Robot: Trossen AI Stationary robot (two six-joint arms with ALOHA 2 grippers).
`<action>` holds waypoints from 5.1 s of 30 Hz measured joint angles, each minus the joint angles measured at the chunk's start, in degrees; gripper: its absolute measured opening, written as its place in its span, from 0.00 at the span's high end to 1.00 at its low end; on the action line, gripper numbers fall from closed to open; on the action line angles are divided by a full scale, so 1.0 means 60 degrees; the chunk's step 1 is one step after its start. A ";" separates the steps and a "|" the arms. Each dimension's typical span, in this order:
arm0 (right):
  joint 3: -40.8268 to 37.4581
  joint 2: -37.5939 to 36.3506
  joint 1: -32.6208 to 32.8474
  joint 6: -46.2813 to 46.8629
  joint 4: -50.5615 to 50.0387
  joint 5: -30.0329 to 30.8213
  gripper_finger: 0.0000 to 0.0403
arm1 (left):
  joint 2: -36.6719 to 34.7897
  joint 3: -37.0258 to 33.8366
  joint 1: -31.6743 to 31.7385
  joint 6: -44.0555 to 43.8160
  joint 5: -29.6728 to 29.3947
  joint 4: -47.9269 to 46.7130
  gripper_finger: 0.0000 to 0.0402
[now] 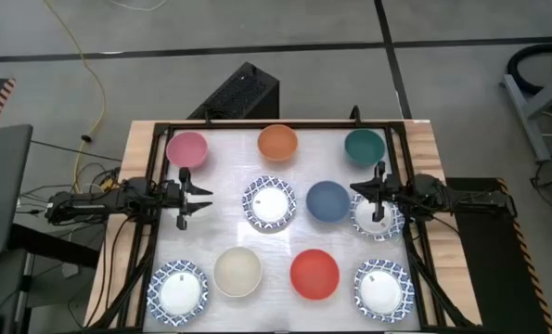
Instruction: Nest bowls inside each other
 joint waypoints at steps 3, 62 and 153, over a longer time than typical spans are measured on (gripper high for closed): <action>0.0003 -0.0004 0.0000 -0.0003 0.0000 0.0003 0.94 | 0.0002 0.0000 -0.0003 0.0004 0.0002 0.0001 0.68; 0.2925 0.1249 0.0018 0.1256 0.0253 0.0191 0.78 | 0.0197 0.2797 -0.0004 -0.2907 -0.0668 -0.1922 0.38; 0.7581 1.3482 0.5056 0.4600 -0.7777 -0.3245 0.53 | 0.0818 0.3832 -0.0002 -0.2313 -0.0986 -0.3479 0.38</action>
